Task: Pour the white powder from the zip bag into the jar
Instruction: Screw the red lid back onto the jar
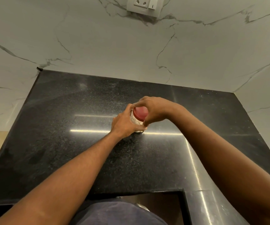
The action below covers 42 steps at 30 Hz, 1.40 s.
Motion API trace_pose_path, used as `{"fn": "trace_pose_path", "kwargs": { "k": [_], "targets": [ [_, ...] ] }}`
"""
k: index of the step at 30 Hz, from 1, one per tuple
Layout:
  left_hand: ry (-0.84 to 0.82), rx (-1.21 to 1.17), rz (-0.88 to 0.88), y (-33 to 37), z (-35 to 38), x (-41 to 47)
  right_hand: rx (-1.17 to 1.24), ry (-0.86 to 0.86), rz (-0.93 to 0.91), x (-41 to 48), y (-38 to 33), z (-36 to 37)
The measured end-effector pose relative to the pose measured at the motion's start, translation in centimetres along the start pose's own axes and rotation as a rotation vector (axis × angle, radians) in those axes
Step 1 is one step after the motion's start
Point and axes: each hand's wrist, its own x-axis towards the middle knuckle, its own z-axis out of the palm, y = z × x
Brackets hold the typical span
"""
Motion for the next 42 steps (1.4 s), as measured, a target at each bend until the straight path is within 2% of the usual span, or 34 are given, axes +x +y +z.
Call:
{"fn": "trace_pose_path", "kwargs": {
  "k": [3,6,9,11,13,15,17,18,21,25,29,32,36,42],
  "targets": [
    [-0.001,0.001,-0.008,0.1,0.1,0.0,-0.074,0.153,0.034,0.3,0.2,0.4],
    [0.02,0.01,-0.007,0.1,0.2,-0.1,-0.046,0.292,0.218,0.8,0.3,1.0],
    [0.047,0.008,-0.001,0.1,0.4,-0.2,-0.112,0.299,0.408,1.0,-0.3,2.1],
    [0.037,0.003,0.0,0.1,0.4,-0.2,-0.211,0.292,0.448,1.2,-0.4,1.7],
    [0.026,0.003,0.001,0.0,0.2,-0.1,-0.206,0.253,0.389,1.2,0.0,0.9],
    [0.018,0.024,0.004,0.0,0.2,0.0,-0.097,0.153,0.237,1.0,0.6,0.7],
    [0.011,0.039,0.008,-0.1,0.2,0.0,-0.088,0.052,0.126,0.4,0.5,1.0],
    [0.013,0.042,0.009,-0.1,0.2,0.1,-0.112,0.06,0.113,0.3,0.6,1.2],
    [0.025,0.056,0.013,-0.2,0.3,0.1,-0.038,0.233,0.167,0.4,1.0,2.1],
    [0.074,0.09,0.019,0.1,0.6,-0.1,-0.051,0.516,0.377,0.6,0.0,3.8],
    [0.064,0.094,-0.001,-0.1,0.5,0.0,-0.192,0.462,0.46,1.6,-1.3,2.5],
    [0.054,0.098,-0.001,-0.1,0.5,-0.1,-0.232,0.386,0.422,1.4,-0.8,1.7],
    [0.046,0.082,-0.004,-0.4,0.4,0.0,-0.15,0.337,0.267,-0.1,0.0,3.1],
    [0.056,0.107,-0.006,-0.3,0.6,0.1,0.03,0.456,0.194,-0.1,1.1,4.5]
  ]
}}
